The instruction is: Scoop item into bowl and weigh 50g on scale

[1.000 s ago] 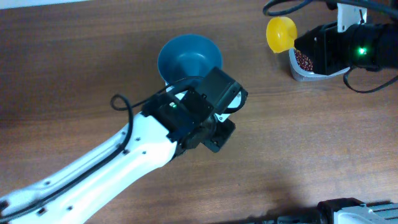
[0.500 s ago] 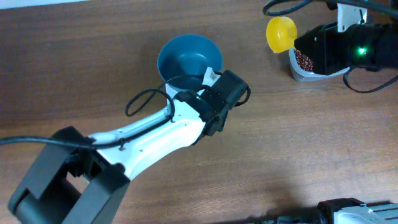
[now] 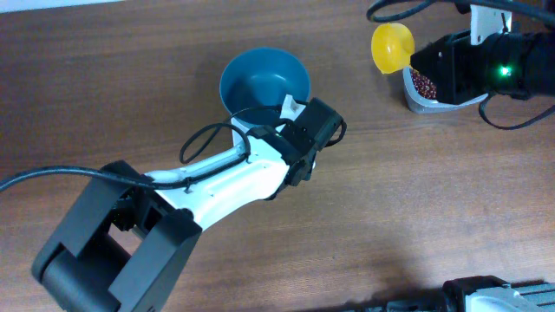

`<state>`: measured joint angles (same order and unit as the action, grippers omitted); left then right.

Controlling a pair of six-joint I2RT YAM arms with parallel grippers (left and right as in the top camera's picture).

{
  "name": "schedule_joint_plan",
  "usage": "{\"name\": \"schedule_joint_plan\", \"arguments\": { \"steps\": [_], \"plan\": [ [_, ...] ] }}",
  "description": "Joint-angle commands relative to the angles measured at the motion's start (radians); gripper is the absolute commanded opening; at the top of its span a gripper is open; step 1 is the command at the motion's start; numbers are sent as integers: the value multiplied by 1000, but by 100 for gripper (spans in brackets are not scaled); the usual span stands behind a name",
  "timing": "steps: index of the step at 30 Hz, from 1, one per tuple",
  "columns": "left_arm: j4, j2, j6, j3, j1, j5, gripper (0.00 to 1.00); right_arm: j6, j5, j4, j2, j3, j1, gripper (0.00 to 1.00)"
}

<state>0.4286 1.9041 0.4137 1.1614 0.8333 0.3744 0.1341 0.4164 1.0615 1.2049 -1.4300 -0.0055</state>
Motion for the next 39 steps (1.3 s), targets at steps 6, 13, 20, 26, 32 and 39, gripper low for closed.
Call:
{"name": "schedule_joint_plan", "arguments": {
  "steps": [6, 13, 20, 26, 32, 39],
  "plan": [
    [-8, 32, 20, -2, -6, -12, 0, 8, -2, -3, -10, -12, 5, 4],
    [-6, 60, 20, -2, -20, -12, 0, 8, -2, -3, -10, -12, 5, 4],
    [39, 50, 19, -2, -20, -107, 0, 8, -2, -3, -10, -12, 5, 4],
    [199, -318, -124, -1, -20, -117, 7, 8, -2, -5, -10, -12, 5, 4],
    [338, -811, -326, -1, -274, -266, 99, 8, -2, -38, -10, -12, 5, 4],
    [447, -869, -685, -1, -388, -453, 99, 16, -6, -49, -10, -12, 5, 4]
  ]
}}
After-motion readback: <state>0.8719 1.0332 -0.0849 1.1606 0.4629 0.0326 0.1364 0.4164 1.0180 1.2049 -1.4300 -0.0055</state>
